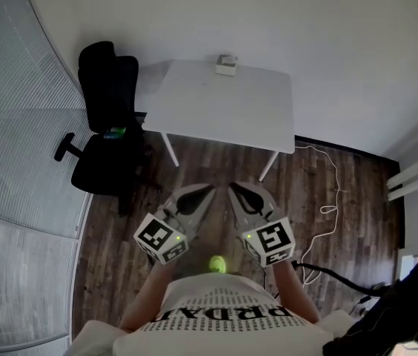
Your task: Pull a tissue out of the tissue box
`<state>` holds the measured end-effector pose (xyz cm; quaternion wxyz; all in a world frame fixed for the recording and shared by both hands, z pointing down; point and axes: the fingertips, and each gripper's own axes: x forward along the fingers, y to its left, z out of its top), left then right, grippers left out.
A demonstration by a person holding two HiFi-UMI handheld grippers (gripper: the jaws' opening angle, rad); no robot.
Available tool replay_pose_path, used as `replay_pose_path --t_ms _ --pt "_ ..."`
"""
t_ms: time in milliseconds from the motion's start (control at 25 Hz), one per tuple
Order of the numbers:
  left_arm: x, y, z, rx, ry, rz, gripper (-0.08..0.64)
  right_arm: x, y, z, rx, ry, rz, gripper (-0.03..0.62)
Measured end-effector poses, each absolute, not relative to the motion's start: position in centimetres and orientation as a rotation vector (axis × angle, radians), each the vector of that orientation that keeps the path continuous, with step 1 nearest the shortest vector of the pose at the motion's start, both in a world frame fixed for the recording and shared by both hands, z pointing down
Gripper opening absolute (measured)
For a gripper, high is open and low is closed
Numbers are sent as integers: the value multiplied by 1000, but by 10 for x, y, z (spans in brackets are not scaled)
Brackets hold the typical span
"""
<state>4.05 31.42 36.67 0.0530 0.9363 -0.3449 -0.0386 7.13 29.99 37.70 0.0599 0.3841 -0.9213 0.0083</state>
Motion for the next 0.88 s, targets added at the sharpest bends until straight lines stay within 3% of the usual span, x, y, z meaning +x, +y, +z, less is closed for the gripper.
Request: replay_pose_path --t_ms 880 --pt "6 220 361 2867 -1001 -166 -8 35 210 378 1202 -2735 33 21"
